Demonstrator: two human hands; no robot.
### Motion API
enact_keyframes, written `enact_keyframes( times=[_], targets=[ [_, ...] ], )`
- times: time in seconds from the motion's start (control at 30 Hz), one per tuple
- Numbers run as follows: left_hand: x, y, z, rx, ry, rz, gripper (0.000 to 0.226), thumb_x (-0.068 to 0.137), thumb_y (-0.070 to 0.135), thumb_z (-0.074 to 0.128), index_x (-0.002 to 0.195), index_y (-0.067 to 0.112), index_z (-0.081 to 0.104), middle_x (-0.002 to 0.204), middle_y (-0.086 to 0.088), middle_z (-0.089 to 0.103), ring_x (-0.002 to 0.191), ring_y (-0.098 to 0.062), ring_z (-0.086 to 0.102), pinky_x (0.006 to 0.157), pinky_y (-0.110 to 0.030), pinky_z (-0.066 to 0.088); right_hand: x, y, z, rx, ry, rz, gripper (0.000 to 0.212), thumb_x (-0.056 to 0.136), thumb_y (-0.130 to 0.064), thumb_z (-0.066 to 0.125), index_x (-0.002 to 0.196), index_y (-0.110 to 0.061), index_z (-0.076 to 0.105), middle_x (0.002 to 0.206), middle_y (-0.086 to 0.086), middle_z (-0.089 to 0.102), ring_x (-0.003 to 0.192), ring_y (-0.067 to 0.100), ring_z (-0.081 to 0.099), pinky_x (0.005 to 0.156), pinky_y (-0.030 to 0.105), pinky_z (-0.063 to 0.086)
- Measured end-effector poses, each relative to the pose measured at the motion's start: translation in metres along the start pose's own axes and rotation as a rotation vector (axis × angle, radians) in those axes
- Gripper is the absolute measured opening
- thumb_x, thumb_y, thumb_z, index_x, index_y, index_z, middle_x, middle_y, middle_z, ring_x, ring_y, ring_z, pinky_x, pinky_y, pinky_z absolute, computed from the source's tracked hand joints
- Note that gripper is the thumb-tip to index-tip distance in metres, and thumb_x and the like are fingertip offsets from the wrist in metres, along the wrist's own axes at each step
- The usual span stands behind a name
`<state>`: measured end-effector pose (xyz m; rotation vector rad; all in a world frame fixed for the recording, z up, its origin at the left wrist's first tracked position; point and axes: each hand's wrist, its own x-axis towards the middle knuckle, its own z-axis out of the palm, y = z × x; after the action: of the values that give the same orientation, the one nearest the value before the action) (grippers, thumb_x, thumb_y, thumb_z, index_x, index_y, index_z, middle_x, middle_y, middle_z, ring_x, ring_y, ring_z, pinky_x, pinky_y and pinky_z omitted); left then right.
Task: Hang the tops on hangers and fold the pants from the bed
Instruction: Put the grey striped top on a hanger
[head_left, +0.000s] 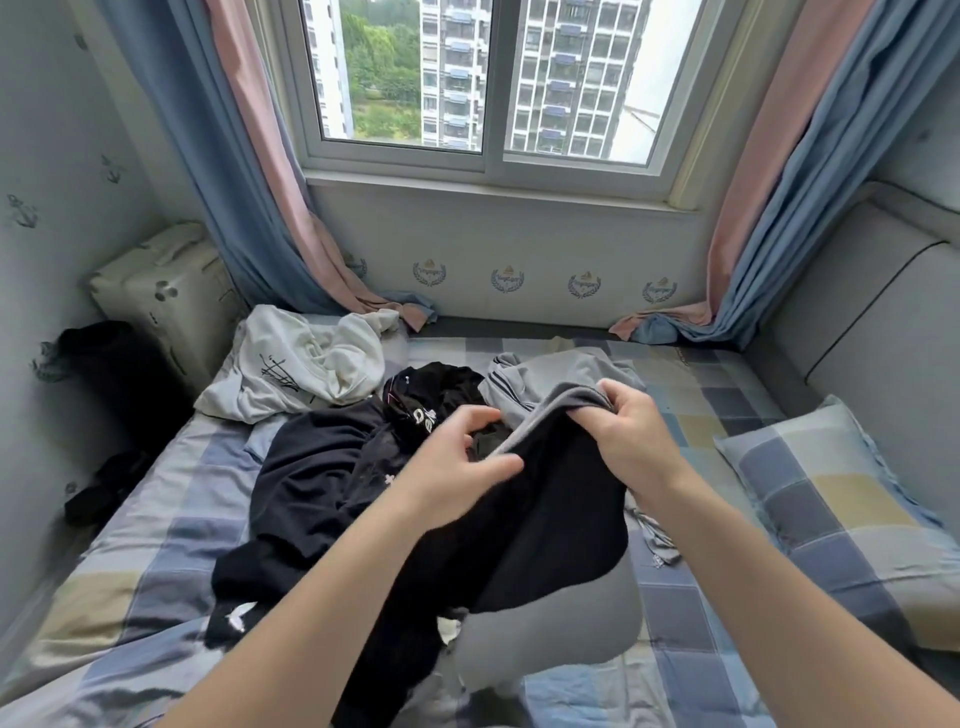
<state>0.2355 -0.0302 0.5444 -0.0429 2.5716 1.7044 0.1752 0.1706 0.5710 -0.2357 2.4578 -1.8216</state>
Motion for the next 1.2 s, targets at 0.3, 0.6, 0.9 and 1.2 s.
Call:
enact_keyframes(
  times=[0.3,0.6,0.9,1.2],
  targets=[
    [-0.021,0.015,0.049,-0.047,-0.137,0.045,0.062,0.058,0.049,0.085,0.108,0.041,0.049,0.109,0.011,0.063,0.1,-0.002,0.062,0.086,-0.031,0.055,0.005,-0.062,-0.001,0.442,0.094,0.084,0.014,0.096,-0.005,0.055,0.086,-0.013,0.06,0.072,0.004,0.059,0.06,0.012,0.059,0.05,0.023,0.05],
    [-0.01,-0.007,0.036,0.222,-0.003,-0.19,0.042,0.101,0.044,0.046,0.073,0.016,0.057,0.086,-0.01,0.069,0.086,-0.034,0.062,0.067,-0.034,0.04,0.006,-0.047,-0.002,0.652,0.022,0.089,0.017,0.097,-0.006,0.058,0.113,-0.013,0.058,0.111,0.01,0.067,0.101,0.023,0.066,0.092,0.042,0.051],
    [0.004,0.008,0.002,-0.621,0.294,-0.364,0.032,0.103,0.039,0.054,0.1,0.011,0.069,0.087,-0.009,0.075,0.079,-0.024,0.073,0.065,-0.038,0.058,-0.025,0.009,0.003,0.275,-0.098,0.264,0.017,0.096,-0.021,0.064,0.113,-0.019,0.064,0.125,0.011,0.066,0.115,0.024,0.065,0.099,0.047,0.052],
    [0.002,0.029,0.002,-0.962,0.29,-0.356,0.044,0.103,0.038,0.053,0.123,0.0,0.061,0.107,-0.019,0.074,0.092,-0.03,0.075,0.065,-0.036,0.061,-0.049,0.047,0.044,0.065,-0.378,0.335,0.041,0.078,-0.049,0.076,0.113,-0.033,0.063,0.105,-0.012,0.075,0.097,0.001,0.069,0.079,0.02,0.052]
  ],
)
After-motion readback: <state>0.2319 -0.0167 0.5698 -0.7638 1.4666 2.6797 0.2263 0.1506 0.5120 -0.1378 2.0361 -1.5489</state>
